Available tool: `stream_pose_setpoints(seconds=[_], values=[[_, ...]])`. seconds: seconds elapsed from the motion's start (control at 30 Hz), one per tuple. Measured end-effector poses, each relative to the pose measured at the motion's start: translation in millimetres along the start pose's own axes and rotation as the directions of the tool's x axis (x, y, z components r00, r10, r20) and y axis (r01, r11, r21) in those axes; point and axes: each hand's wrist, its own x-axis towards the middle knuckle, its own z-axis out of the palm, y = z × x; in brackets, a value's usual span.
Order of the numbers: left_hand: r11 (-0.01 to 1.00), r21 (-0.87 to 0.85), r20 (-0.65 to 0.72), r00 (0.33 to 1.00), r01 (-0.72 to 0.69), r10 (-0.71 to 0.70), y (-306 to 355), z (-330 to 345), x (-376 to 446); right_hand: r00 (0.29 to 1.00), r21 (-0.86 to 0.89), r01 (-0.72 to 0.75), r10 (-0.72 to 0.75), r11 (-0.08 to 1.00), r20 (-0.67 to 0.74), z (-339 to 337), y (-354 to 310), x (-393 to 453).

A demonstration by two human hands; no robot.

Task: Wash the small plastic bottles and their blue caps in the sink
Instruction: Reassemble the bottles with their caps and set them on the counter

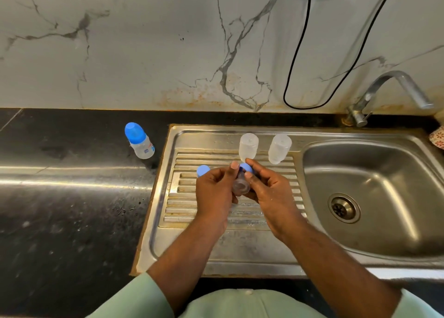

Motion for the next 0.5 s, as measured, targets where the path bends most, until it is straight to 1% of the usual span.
stream_pose_setpoints(seconds=[0.03,0.07,0.13,0.17,0.2,0.23,0.3,0.33,0.37,0.4,0.5], values=[[1.0,-0.008,-0.033,0.999,0.0,0.0,-2.6,4.7,-2.6,0.999,-0.029,0.025,-0.026,0.999,-0.033,2.7,3.4,-0.4],[1.0,-0.026,-0.034,0.999,0.015,-0.016,-5.1,8.6,-4.9,0.997,-0.041,0.039,-0.042,0.998,-0.062,5.3,6.2,0.0],[0.997,-0.059,0.065,0.997,0.041,-0.037,-10.6,12.4,-7.3,0.994,-0.031,0.025,-0.028,0.999,-0.106,8.5,8.9,1.7],[0.998,-0.059,0.118,0.993,0.024,-0.017,-13.4,12.0,-7.1,0.993,-0.017,0.007,-0.009,1.0,-0.117,8.6,9.3,3.2],[0.999,-0.048,0.135,0.99,-0.021,0.028,-15.2,10.5,-6.1,0.993,0.002,-0.011,0.011,1.0,-0.121,7.3,9.3,5.5],[0.996,-0.03,0.105,0.991,-0.081,0.084,-17.3,7.3,-2.8,0.993,0.023,-0.029,0.032,0.999,-0.117,5.4,8.7,6.9],[0.976,0.059,-0.019,0.977,-0.21,0.211,-20.6,0.9,6.2,0.994,0.075,-0.066,0.072,0.995,-0.08,1.3,7.6,7.6],[0.952,0.132,-0.062,0.957,-0.275,0.285,-21.1,-1.1,10.4,0.995,0.105,-0.087,0.092,0.991,-0.044,0.3,7.3,7.4],[0.92,0.206,-0.072,0.932,-0.334,0.355,-22.9,-1.9,14.2,0.993,0.135,-0.113,0.114,0.984,-0.002,-0.2,7.3,6.5],[0.885,0.259,-0.063,0.907,-0.387,0.416,-24.8,-1.9,17.0,0.99,0.162,-0.143,0.14,0.976,0.035,-0.1,7.2,5.9],[0.78,0.342,-0.032,0.823,-0.524,0.567,-34.5,-3.4,25.7,0.964,0.277,-0.257,0.227,0.926,0.138,0.0,2.5,4.6]])
